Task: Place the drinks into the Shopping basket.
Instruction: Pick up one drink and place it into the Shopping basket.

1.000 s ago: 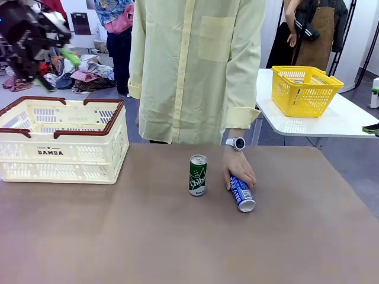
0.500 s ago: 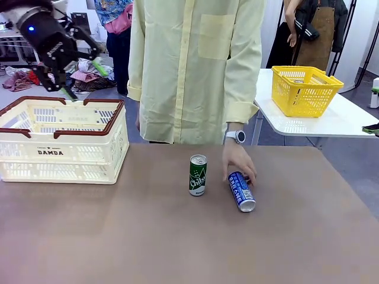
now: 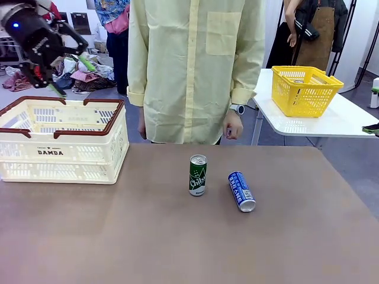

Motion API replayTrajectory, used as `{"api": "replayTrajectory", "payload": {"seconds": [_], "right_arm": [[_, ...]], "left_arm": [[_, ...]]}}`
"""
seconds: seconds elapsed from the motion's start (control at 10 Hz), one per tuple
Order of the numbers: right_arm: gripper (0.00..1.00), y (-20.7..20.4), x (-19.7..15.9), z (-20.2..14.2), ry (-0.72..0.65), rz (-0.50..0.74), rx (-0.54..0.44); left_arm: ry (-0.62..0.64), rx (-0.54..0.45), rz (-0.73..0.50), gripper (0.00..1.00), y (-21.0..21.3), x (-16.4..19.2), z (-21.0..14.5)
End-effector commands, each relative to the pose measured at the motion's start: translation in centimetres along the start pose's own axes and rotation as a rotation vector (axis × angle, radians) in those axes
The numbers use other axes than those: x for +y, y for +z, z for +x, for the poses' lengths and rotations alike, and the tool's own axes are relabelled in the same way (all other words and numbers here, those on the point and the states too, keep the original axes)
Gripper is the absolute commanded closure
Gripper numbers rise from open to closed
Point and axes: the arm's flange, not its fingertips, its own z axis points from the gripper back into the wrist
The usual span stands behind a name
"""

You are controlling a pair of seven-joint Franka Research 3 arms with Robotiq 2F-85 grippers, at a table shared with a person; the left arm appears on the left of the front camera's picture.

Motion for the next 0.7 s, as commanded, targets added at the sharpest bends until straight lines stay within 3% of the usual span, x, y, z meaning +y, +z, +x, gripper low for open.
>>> {"api": "replayTrajectory", "payload": {"seconds": [0.0,0.3,0.6], "right_arm": [[0.00,-0.1,0.7,0.2,-0.015,0.009,-0.007],[0.00,-0.1,0.7,0.2,-0.015,0.009,-0.007],[0.00,-0.1,0.7,0.2,-0.015,0.009,-0.007]], "left_arm": [[0.075,-0.047,0.069,0.00,-5.5,-4.1,0.0],[0.033,-0.093,0.182,0.00,-15.3,-9.9,1.2],[-0.079,0.034,0.323,0.00,-24.2,-13.0,1.9]]}}
